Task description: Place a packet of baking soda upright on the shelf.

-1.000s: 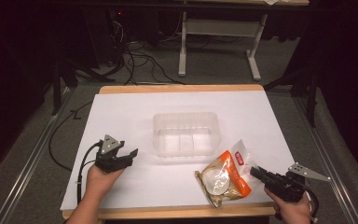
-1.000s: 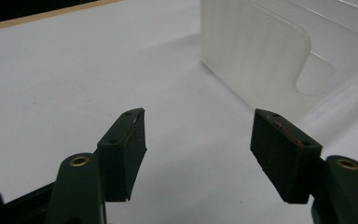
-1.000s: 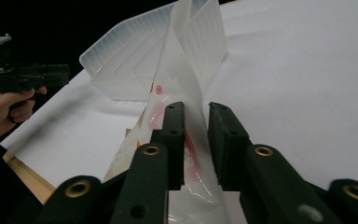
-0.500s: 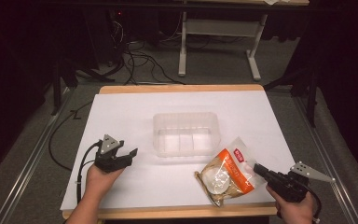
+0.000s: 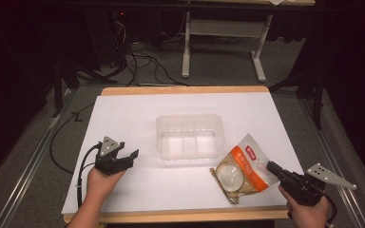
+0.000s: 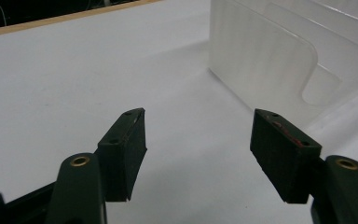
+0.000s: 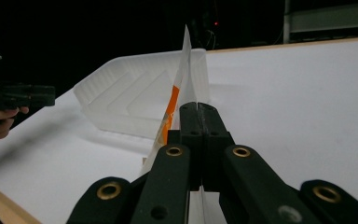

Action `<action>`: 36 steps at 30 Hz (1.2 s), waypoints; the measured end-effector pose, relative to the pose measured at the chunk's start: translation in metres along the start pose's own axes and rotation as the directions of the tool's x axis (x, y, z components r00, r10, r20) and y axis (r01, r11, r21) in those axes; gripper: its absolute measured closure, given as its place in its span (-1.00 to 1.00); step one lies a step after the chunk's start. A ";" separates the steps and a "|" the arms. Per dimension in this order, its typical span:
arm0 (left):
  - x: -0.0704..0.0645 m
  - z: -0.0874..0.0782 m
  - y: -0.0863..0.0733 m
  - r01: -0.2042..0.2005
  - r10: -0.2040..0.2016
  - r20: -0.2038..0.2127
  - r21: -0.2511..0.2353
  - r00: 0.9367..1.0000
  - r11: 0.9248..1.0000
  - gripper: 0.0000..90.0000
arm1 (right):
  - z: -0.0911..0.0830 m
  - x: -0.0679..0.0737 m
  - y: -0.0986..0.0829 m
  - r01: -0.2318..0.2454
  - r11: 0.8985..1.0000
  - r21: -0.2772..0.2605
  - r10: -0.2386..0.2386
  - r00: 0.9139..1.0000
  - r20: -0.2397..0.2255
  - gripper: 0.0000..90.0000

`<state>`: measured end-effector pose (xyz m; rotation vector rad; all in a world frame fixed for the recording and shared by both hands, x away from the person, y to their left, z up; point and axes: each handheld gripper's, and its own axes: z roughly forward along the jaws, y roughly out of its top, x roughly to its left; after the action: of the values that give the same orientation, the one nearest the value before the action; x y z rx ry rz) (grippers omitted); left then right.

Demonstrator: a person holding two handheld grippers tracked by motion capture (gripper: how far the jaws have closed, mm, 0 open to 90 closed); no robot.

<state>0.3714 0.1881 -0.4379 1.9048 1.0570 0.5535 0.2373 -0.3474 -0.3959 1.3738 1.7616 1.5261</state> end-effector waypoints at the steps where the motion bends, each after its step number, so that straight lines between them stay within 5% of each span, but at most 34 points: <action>1: 0.001 0.000 0.000 0.014 -0.014 0.004 -0.005 1.000 1.000 -0.18 | -0.001 0.000 0.002 0.002 1.000 -0.009 -0.002 1.000 0.013 1.00; 13: 0.005 -0.001 0.000 0.037 -0.037 0.001 -0.023 0.999 0.999 -0.17 | 0.007 -0.002 0.032 0.086 0.995 -0.056 -0.079 0.991 0.109 1.00; 21: 0.005 -0.003 0.000 0.040 -0.040 0.002 -0.033 0.999 0.999 -0.17 | 0.024 -0.008 0.056 0.136 0.990 -0.030 -0.130 0.978 0.164 1.00; 36: 0.005 -0.002 0.000 0.032 -0.032 0.005 -0.026 0.999 0.999 -0.16 | 0.052 -0.008 0.073 0.161 0.987 -0.017 -0.153 0.964 0.216 1.00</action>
<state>0.3726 0.1934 -0.4371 1.8620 1.0707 0.5422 0.3122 -0.3365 -0.3475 1.2955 1.6610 1.2681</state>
